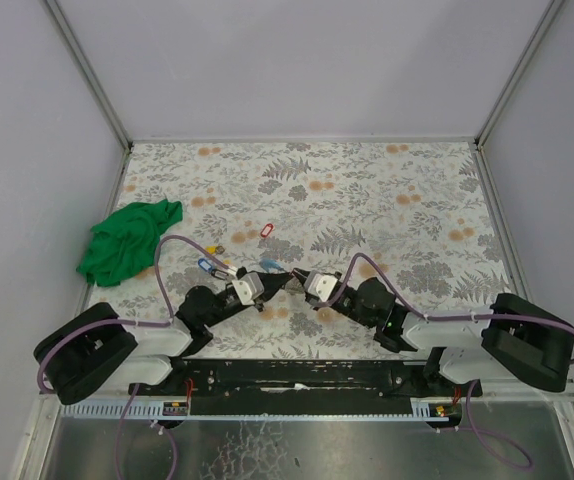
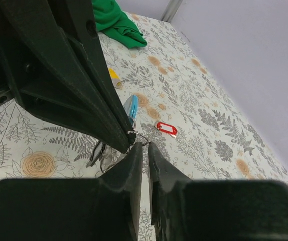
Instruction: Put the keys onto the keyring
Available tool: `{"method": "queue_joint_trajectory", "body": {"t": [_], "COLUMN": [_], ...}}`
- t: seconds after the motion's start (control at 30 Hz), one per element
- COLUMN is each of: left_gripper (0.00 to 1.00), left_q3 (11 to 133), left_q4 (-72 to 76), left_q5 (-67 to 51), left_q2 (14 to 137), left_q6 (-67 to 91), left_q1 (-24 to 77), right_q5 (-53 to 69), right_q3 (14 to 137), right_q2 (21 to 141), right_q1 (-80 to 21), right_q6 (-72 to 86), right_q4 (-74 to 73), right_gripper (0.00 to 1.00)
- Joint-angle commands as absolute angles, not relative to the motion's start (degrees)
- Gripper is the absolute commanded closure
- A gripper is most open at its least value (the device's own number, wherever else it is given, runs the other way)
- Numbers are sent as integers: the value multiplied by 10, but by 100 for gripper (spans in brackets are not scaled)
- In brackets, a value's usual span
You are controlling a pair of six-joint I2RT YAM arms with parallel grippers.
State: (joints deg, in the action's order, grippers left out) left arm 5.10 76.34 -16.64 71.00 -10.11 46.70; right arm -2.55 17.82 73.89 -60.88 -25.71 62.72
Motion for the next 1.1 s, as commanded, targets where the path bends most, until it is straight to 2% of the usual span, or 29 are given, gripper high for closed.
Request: {"method": "queue_joint_trajectory", "body": {"t": [0.0,0.13,0.27,0.37,0.53,0.83,0.93,1.0,1.07], "left_gripper": [100,100,100,100,100,100,100,100,100], "left_q3": [55,53,35,20,4,1,2,5,8], "left_q4": [812,752,761,794,859,909,906,899,893], "left_q5": [-147,-146,-170,-202,-239,-305,-315,-321,-325], "left_q2": [694,661,645,645,662,688,689,689,688], "left_q6": [-110,-144,-148,-131,-110,-73,-73,-72,-73], "left_q1": [480,468,440,412,390,356,353,353,353], "right_q5": [-49,-87,-125,-147,-118,85,108,114,117], "right_q3": [210,244,294,332,388,433,427,413,392], "right_q2": [700,616,564,549,563,658,694,704,708], "right_q1": [-616,-616,-615,-612,-566,-415,-381,-366,-346], "right_q6": [-247,-190,-113,-64,30,113,126,141,165], "right_q4": [599,433,258,134,-14,-114,-110,-86,-52], "right_gripper": [79,70,61,51,44,45,39,47,49]}}
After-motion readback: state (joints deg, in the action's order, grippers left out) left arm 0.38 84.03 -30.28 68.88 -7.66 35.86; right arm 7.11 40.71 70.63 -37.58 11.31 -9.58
